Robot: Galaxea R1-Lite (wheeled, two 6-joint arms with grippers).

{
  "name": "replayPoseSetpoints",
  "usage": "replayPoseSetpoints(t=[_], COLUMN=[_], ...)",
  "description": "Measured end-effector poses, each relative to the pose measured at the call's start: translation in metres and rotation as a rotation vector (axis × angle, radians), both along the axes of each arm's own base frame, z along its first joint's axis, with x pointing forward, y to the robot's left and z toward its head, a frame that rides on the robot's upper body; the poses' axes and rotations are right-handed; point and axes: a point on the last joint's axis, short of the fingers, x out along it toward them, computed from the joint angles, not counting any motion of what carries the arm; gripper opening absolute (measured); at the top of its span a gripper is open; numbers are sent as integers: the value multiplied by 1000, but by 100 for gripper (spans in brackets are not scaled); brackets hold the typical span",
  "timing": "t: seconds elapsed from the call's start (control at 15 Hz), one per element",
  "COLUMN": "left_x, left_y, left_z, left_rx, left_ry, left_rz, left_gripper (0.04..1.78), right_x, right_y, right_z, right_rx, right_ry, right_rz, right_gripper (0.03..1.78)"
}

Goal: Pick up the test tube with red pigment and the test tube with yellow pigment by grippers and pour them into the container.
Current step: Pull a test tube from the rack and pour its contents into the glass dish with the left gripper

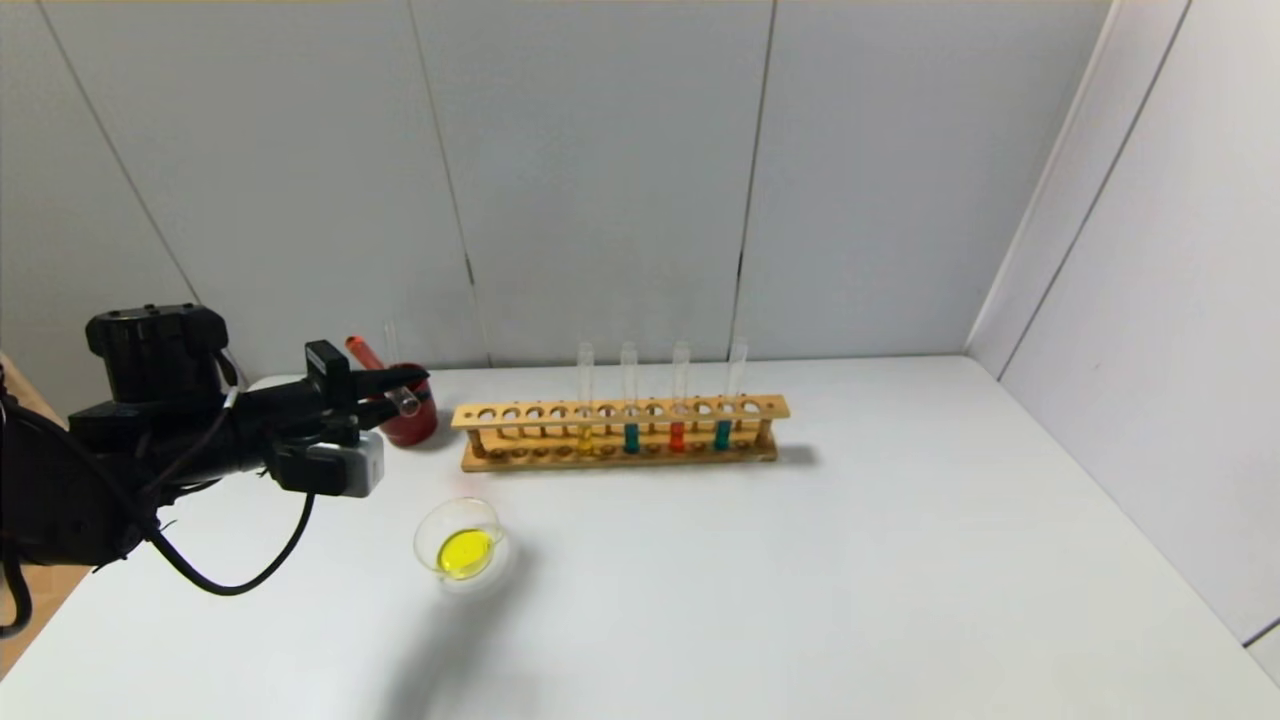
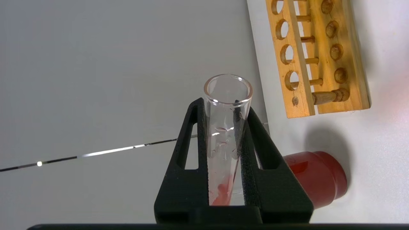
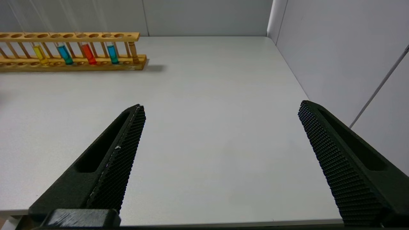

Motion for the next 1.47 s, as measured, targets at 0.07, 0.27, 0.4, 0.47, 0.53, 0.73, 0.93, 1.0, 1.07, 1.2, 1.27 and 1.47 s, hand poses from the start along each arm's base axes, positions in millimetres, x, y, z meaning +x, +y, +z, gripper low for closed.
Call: replayPoseSetpoints(t=[0.07, 0.27, 0.4, 0.47, 0.53, 0.73, 0.93, 1.0, 1.07, 1.2, 1.27, 1.47], left_x=[0, 1, 0, 0, 0, 1, 2, 2, 2, 2, 1, -1], left_y=[0, 2, 4, 4, 4, 4, 1, 1, 0, -4, -5, -6], left_z=[0, 0, -2, -2, -3, -5, -6, -6, -6, -7, -8, -11], left_rx=[3, 34, 58, 59, 59, 61, 63, 64, 65, 72, 78, 104], left_ry=[-1, -30, -46, -45, -42, -36, -32, -33, -33, -38, -37, -49], left_rz=[0, -3, -4, -3, -3, 6, 4, 3, 3, -3, -9, -21], left_gripper=[33, 33, 33, 33, 33, 33, 33, 33, 33, 33, 33, 33], right_x=[0, 0, 0, 0, 0, 0, 0, 0, 0, 0, 0, 0], right_y=[0, 0, 0, 0, 0, 0, 0, 0, 0, 0, 0, 0], right_z=[0, 0, 0, 0, 0, 0, 0, 0, 0, 0, 0, 0], right_rx=[0, 0, 0, 0, 0, 0, 0, 0, 0, 0, 0, 0], right_ry=[0, 0, 0, 0, 0, 0, 0, 0, 0, 0, 0, 0], right_rz=[0, 0, 0, 0, 0, 0, 0, 0, 0, 0, 0, 0], right_gripper=[175, 175, 175, 175, 175, 175, 175, 175, 175, 175, 175, 175])
